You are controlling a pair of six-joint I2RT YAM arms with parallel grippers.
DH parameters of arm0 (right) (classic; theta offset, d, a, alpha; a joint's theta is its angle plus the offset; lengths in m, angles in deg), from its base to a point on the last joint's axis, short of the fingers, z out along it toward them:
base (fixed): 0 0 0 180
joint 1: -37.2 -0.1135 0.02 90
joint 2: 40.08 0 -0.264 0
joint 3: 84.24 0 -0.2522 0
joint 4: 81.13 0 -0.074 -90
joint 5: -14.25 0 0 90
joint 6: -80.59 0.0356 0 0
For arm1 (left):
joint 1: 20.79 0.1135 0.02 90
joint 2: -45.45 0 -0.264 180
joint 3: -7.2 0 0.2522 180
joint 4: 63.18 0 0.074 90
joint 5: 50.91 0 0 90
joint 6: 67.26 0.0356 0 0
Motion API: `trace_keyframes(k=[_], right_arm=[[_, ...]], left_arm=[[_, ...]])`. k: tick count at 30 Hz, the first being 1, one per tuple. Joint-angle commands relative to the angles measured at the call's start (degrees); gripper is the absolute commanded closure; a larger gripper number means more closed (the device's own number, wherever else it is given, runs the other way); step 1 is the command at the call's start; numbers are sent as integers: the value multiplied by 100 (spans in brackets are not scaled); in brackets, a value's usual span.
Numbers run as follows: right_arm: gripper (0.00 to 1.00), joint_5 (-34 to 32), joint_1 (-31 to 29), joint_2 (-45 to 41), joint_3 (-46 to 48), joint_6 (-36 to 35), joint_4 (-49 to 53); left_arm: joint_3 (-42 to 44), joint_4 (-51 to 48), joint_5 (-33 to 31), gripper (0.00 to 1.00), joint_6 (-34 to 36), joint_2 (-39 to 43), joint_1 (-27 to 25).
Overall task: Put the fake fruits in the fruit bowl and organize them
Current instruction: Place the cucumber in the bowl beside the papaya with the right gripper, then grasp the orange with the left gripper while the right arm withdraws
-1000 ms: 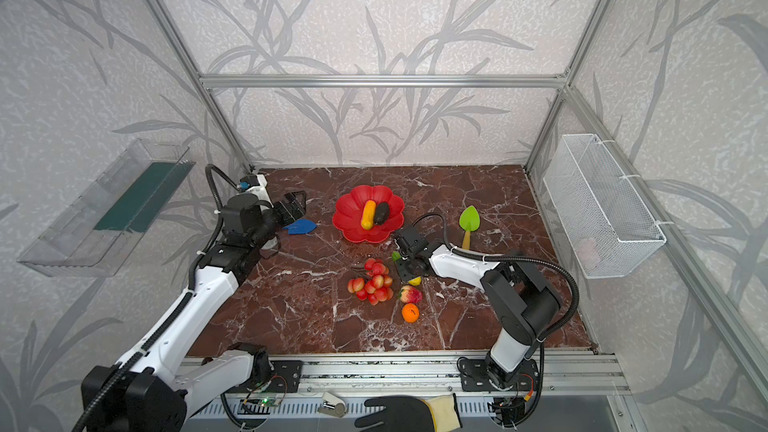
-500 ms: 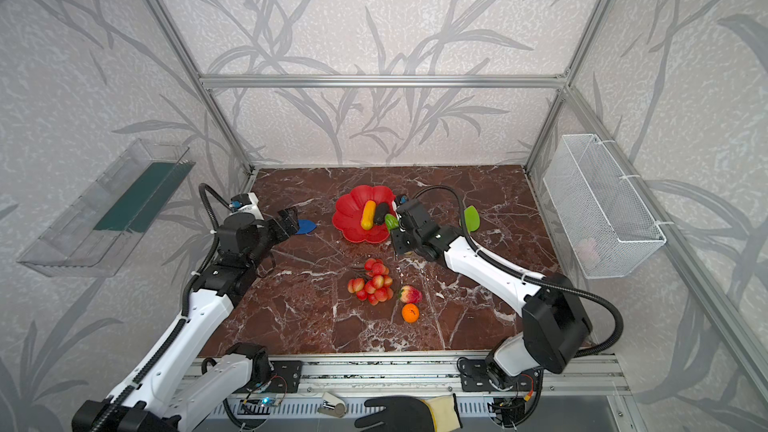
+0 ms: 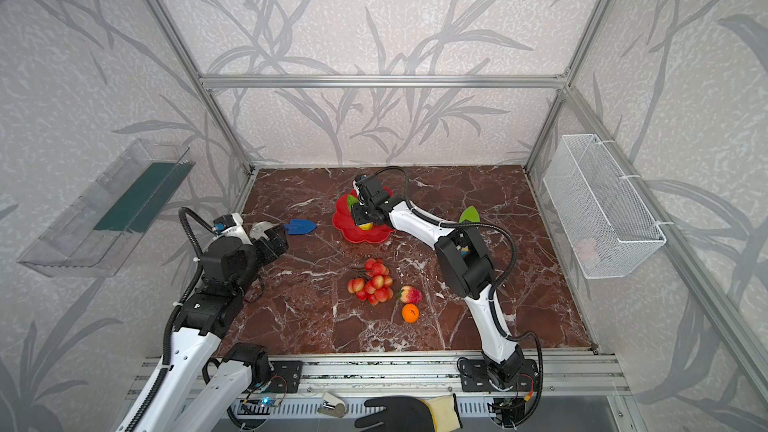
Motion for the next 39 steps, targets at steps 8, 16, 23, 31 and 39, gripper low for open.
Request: trace_keyframes(k=[8,16,23,31,39], right_arm=[[52,226,-30,1180,-1433,209,728],[26,320,28,271,-1041,85,306],[12,306,303,-1566,818,117,-820],[1,-407,922,-3994,3820,-124,-1420],[1,-506,1718,-5561,5520,94,-1016]], left_arm=[[0,-467,-167,8,-96,277,28],[-167,-240,157,8,-32,146,28],[-545,76,1658,14,218,-695,5],[-1299,-149,1482,19,735,-2193,-1996],[-1886,-110,1298,20,532,-3665,-3880]])
